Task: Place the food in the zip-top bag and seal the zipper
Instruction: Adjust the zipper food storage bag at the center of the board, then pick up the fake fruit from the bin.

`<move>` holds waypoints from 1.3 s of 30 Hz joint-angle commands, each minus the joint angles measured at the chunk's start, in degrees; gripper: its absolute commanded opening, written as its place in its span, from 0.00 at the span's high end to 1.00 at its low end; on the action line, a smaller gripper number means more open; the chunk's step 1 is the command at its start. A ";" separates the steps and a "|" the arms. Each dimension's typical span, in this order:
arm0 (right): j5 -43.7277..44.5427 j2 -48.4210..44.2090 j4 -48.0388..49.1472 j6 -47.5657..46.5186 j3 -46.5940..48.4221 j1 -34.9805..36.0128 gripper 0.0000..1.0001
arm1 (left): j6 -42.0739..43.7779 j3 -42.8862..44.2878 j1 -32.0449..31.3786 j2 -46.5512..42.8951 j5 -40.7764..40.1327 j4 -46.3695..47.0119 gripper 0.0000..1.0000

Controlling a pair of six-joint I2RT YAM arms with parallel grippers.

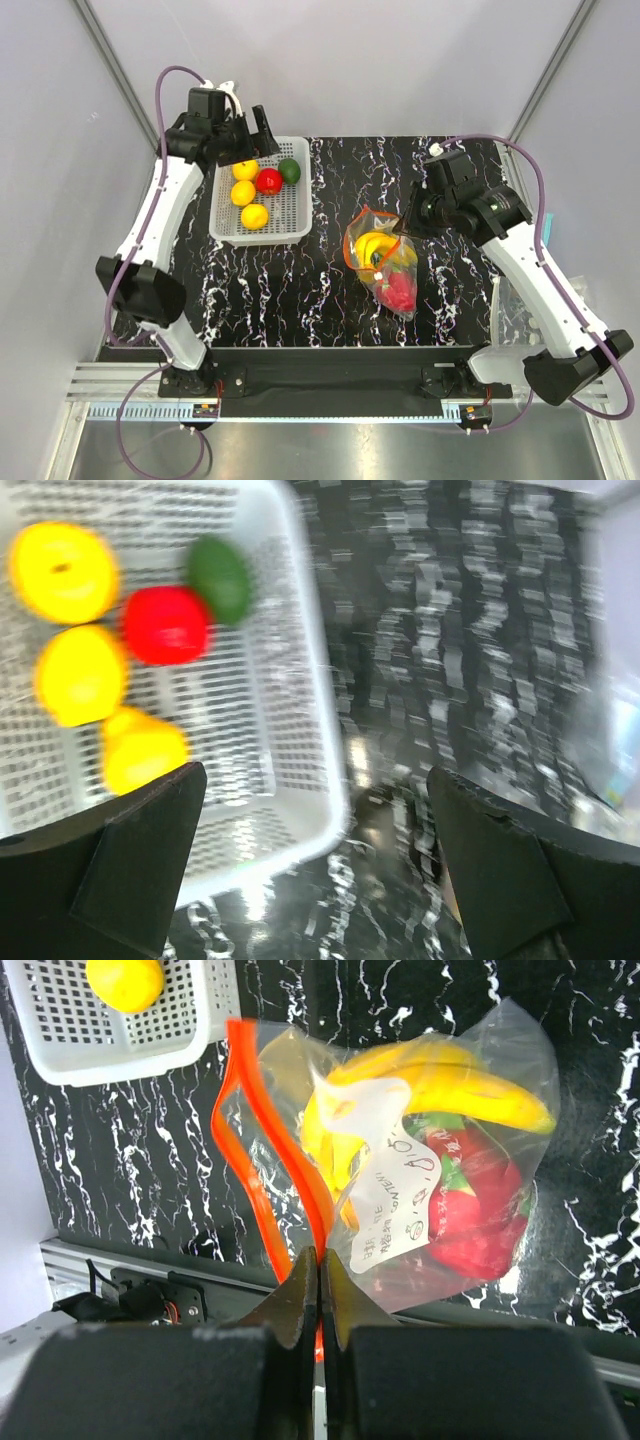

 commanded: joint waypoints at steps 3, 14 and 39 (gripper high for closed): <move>-2.04 -3.51 5.11 -1.12 -1.22 0.07 1.00 | 3.38 0.48 0.05 4.71 -11.30 -4.95 0.01; -3.18 -4.83 1.94 -1.04 1.59 0.07 0.99 | 6.64 -8.67 0.14 11.75 -16.84 -6.18 0.01; -8.90 2.64 -10.45 11.80 12.05 0.16 1.00 | 8.48 -3.83 0.14 25.02 -15.97 -7.51 0.04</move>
